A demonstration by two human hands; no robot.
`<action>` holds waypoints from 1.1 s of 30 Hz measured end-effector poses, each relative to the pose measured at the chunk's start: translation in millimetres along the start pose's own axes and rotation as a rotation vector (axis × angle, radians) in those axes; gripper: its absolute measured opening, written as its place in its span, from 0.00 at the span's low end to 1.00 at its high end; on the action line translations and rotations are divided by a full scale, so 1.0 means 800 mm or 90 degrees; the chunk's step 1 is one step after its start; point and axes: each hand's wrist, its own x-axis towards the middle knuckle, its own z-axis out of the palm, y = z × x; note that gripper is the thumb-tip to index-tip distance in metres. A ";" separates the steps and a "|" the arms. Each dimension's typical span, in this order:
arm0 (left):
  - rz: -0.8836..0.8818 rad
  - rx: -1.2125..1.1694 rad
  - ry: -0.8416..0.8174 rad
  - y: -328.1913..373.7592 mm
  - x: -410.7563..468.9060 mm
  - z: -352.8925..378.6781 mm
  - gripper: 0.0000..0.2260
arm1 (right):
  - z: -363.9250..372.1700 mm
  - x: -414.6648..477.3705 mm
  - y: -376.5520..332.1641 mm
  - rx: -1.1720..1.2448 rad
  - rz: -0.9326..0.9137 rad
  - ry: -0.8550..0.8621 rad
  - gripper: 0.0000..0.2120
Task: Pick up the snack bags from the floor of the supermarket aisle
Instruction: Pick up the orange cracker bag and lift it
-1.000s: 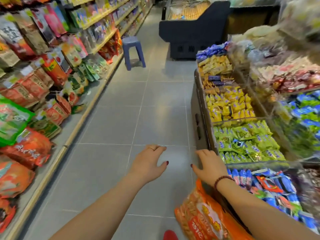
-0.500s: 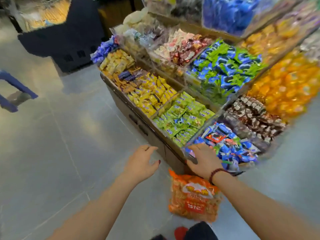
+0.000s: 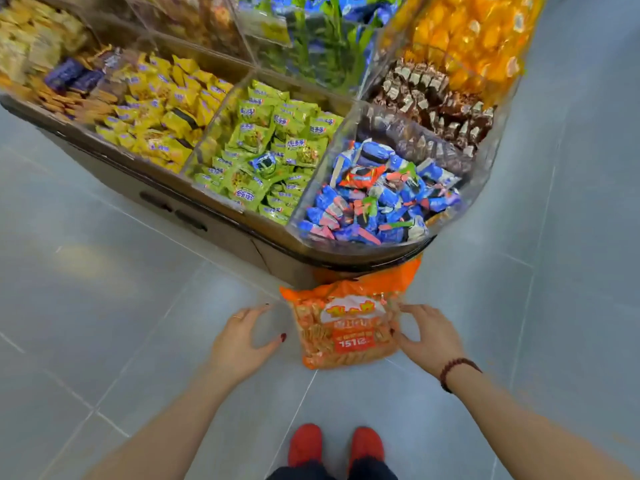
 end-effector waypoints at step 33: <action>-0.045 -0.644 -0.014 -0.183 0.227 0.411 0.11 | 0.364 0.249 0.263 0.734 0.096 0.184 0.16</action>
